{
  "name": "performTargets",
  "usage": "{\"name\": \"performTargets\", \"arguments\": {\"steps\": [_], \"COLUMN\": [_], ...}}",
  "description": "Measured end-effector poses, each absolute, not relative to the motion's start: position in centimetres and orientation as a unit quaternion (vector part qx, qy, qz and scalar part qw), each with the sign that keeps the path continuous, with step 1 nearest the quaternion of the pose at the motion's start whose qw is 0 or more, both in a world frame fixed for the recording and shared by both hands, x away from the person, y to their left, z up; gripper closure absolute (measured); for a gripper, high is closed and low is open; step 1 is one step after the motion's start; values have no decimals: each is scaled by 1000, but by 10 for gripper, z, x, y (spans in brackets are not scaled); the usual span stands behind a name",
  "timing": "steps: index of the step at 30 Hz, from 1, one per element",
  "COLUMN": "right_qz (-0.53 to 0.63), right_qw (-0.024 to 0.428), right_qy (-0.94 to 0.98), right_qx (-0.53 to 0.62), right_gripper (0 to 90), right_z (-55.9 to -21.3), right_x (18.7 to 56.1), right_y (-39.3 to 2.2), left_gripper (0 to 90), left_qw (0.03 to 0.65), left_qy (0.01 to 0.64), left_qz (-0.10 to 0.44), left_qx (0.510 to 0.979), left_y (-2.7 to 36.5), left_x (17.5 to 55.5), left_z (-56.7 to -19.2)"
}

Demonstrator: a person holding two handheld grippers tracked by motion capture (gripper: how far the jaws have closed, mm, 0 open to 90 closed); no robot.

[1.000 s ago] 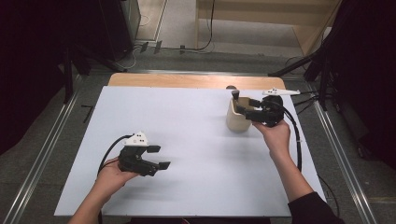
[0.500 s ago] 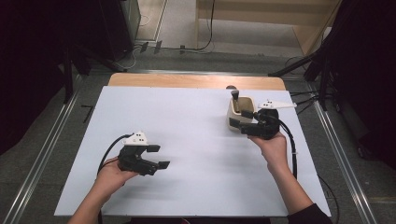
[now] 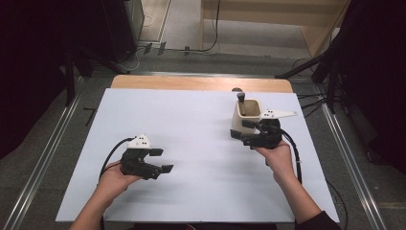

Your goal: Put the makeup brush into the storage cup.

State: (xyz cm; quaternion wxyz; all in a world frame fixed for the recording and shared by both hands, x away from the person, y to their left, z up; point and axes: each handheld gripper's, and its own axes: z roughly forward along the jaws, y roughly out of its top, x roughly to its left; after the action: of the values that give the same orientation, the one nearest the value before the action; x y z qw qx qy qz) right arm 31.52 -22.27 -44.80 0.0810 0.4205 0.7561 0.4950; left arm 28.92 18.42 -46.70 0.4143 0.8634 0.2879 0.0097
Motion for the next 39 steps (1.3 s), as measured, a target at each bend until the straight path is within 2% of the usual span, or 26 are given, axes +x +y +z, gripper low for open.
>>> {"name": "performTargets", "arguments": {"steps": [14,25,39], "right_qz": [497,497,479], "right_qw": [58,15,4], "right_qy": [773,782,795], "right_qx": [389,376,372], "right_gripper": [288,282,259], "right_z": [-455,-466,-480], "right_x": [297,287,270], "right_y": [-208,-203,-206], "left_gripper": [247,247,247], "left_qw": [412,413,416], "left_qy": [272,277,279], "left_qz": [8,8,9], "left_qx": [870,867,866], "left_y": [183,184,185], "left_x": [283,284,284], "left_z": [-466,-467,-466]}}
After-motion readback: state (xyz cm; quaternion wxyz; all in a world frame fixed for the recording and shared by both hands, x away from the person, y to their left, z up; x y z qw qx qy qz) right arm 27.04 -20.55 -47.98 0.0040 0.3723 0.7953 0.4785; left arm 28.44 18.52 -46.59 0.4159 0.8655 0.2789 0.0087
